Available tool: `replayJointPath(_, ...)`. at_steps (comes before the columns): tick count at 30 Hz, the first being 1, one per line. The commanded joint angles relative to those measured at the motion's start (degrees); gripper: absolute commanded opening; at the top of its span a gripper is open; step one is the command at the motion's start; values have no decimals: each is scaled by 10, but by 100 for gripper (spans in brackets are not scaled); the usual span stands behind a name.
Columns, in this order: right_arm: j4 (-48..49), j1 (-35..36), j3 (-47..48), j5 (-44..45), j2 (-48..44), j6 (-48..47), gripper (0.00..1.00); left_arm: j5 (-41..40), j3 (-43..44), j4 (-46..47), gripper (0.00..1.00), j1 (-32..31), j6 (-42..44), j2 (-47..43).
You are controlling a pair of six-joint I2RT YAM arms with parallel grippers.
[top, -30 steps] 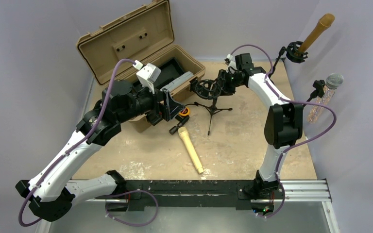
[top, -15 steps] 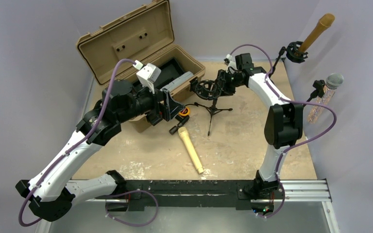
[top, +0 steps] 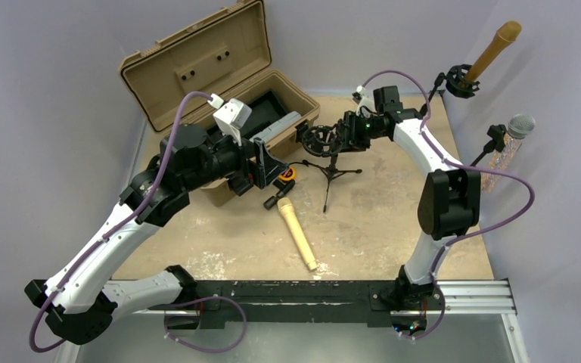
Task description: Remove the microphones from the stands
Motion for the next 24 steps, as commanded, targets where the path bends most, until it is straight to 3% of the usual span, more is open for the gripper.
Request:
replayJointPath(1,6,1,-19,-39,-18,-16,35,3,1,23,88,-4,7,-1)
replayJointPath(8,8,1,-15,-46,-6,-17,31,1,2,22,88,-3,8,-4)
replayJointPath(11,9,1,-16,-49,-4,-17,25,1,2,21,88,-3,8,-3)
replayJointPath(13,10,1,-22,-50,-5,-20,19,1,2,22,88,-3,8,-3)
replayJointPath(16,16,1,-29,-55,-6,-26,0,2,2,22,88,-3,8,-4)
replayJointPath(24,107,1,-49,-61,-30,-20,0,0,0,23,88,-4,8,0)
